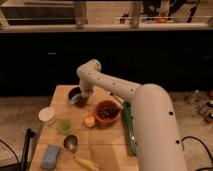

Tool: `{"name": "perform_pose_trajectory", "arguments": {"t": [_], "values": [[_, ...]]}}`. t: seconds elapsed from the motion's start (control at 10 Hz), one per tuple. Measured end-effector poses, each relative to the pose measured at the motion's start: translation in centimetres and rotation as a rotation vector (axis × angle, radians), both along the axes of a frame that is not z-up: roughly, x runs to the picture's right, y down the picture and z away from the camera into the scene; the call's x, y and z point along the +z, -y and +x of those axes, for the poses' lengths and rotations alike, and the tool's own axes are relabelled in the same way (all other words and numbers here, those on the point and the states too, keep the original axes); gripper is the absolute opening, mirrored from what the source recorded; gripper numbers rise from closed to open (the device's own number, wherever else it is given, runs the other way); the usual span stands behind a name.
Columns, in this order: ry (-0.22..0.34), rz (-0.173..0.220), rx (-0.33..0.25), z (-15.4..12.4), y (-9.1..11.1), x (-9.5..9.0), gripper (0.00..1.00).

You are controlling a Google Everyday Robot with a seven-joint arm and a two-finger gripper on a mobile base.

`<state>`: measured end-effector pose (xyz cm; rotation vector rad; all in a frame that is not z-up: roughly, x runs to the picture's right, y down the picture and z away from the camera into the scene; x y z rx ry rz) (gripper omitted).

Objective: Wipe purple bowl with towel

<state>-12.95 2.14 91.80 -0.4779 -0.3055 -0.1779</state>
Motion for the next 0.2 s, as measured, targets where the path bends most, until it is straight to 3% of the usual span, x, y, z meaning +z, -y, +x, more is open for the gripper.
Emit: {"name": "perform_pose_trajectory", "arguments": {"t": [0.2], "values": [[-0.001,0.015,0.019,0.17,0.78,0.02,0.0]]}}
